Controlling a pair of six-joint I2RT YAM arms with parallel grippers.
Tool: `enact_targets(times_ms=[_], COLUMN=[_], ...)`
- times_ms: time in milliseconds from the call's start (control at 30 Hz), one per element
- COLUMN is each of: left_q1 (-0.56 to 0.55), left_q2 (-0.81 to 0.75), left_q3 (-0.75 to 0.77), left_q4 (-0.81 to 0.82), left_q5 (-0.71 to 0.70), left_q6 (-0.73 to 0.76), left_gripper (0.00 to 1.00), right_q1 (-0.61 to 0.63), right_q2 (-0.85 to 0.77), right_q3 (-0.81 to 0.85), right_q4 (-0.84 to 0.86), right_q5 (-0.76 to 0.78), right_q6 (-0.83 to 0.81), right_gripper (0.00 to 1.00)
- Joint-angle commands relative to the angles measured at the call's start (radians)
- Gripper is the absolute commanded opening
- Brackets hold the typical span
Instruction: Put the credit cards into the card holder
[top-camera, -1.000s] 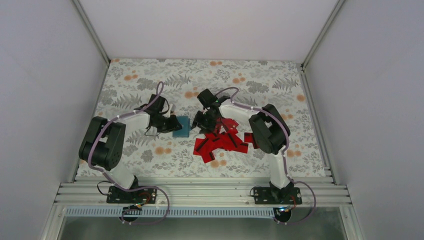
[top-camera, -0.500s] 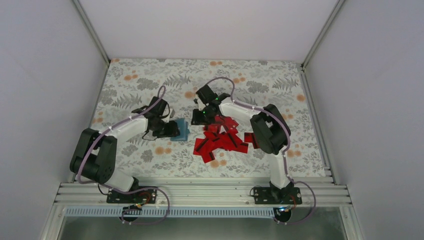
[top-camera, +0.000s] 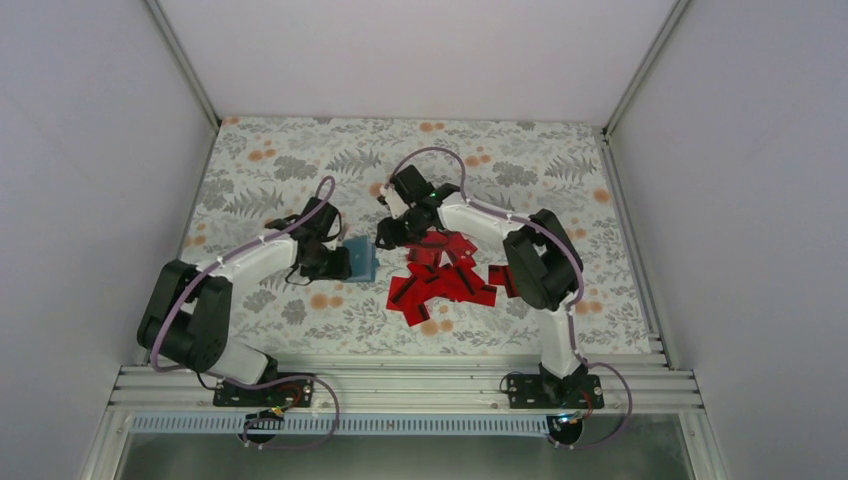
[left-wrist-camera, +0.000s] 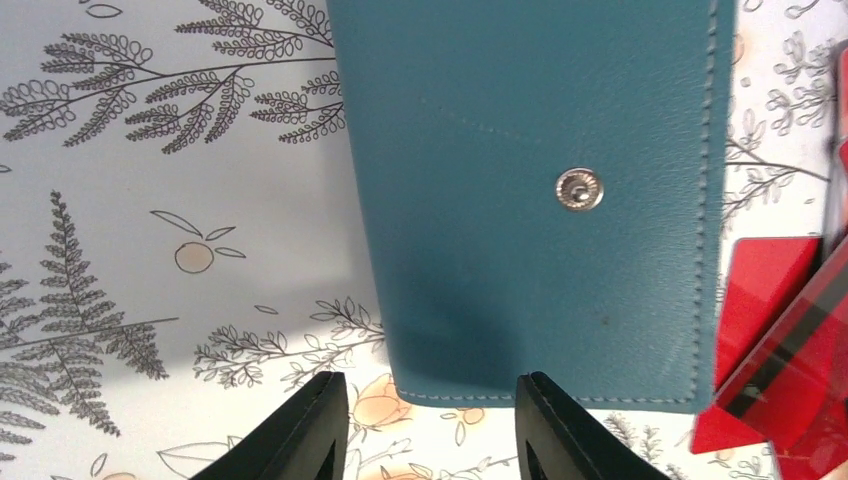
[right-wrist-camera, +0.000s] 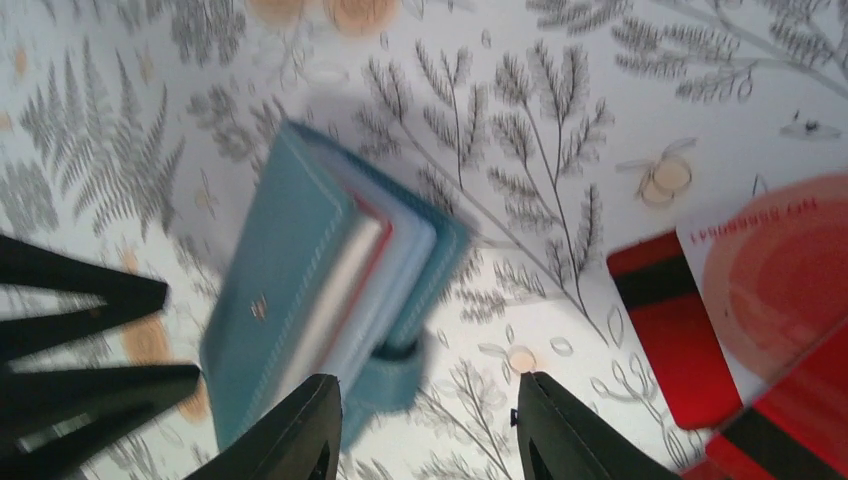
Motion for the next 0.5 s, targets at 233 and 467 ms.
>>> enact_targets(times_ms=[233, 467], left_q1=[-0.018, -0.068], left_q2=[0.069, 0.051], left_q3=[-0.024, -0.063], left_q4=[0.049, 0.058], left_q5=[0.031, 0.024], left_q6=[-0.027, -0.100], left_gripper=[0.40, 0.39], right_q1=[0.047, 0.052], right_q2=[0.129, 0.172], right_q3=[0.157, 0.148], right_q4=[-0.089, -0.113], right_q5=[0.091, 0.079], right_q6=[0.201, 0.106], right_gripper=[0.40, 0.31])
